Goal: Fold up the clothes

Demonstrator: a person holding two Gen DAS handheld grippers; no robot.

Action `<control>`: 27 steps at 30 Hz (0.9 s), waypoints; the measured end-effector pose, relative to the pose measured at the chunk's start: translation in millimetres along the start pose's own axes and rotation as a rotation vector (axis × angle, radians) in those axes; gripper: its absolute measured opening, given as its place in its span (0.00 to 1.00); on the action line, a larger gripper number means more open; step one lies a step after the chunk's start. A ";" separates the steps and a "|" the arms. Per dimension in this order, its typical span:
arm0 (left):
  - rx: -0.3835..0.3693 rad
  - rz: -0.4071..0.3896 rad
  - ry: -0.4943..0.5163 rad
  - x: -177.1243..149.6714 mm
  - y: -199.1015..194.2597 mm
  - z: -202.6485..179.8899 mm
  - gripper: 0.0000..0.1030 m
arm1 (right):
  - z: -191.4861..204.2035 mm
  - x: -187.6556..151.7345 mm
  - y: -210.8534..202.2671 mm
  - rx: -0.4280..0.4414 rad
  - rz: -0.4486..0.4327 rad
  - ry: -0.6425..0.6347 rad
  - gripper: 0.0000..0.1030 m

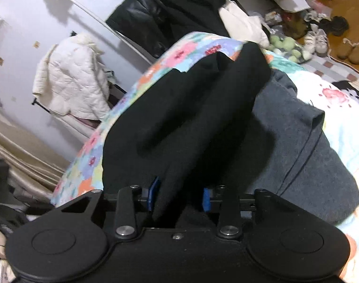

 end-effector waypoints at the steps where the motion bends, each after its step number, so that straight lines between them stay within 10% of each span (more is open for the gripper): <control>1: 0.007 -0.015 0.070 3.7 -3.6 -7.6 0.82 | -0.7 -1.8 -0.4 -0.021 0.002 0.002 0.45; 7: -0.142 -0.247 0.260 4.4 -1.7 -64.0 0.82 | -26.8 -21.5 -5.7 -0.047 0.030 0.151 0.56; 10: -0.191 -0.386 0.241 0.3 4.1 -72.3 0.82 | -24.3 -24.5 5.6 0.075 -0.006 0.181 0.29; 13: -0.212 -0.492 0.196 -17.7 -8.6 -49.8 0.82 | 2.3 -3.7 9.9 0.209 -0.073 0.205 0.22; 27: 0.020 -0.568 0.078 -36.4 2.2 -54.8 0.92 | 72.3 50.0 41.8 0.168 -0.016 0.108 0.22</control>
Point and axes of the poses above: each gripper's, at about its wrist camera, not at the fingertips, and y roughly the way its jaws point, z to its left, x to its top, the point moved 10 cm from there along y, roughly the way its jaws point, and after that the axes turned 7 degrees about -z, right-handed, at the moved point
